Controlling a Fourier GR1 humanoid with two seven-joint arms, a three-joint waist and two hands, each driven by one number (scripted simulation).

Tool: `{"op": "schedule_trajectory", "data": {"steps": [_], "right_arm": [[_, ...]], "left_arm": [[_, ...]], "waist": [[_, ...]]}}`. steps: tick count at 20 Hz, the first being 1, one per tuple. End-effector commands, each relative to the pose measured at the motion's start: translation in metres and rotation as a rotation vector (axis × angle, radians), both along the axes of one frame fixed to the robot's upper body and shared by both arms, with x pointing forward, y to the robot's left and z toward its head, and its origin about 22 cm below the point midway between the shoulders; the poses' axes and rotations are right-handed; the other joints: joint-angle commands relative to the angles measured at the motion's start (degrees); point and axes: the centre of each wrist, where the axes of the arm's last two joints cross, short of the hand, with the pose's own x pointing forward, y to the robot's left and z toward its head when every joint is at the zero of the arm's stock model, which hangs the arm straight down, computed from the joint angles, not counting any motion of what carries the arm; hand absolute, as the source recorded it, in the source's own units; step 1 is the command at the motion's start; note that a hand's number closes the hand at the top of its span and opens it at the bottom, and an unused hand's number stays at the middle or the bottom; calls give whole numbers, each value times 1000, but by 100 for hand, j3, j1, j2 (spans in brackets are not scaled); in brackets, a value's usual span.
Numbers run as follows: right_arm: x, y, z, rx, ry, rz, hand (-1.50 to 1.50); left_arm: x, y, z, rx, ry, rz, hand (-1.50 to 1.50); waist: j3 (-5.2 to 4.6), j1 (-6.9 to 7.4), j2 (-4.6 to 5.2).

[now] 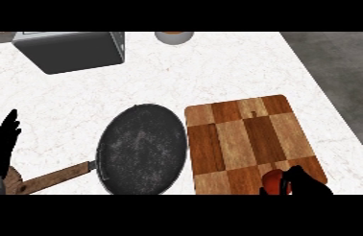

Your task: Pick the bell pepper from the cutting board and place it in the pan

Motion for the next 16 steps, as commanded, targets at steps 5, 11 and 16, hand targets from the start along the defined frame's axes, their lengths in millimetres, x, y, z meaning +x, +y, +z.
{"op": "schedule_trajectory", "data": {"steps": [5,11,16], "right_arm": [[-32,34,70,-27,-406,-227,150],[-52,76,86,-21,-488,-280,150],[-65,116,89,25,-564,-344,150]], "left_arm": [[-10,4,-4,7,19,-15,0],[7,-15,5,-6,-26,-93,0],[16,-35,0,-17,-50,-138,0]], "waist": [[-7,284,16],[12,603,142],[29,862,261]]}}
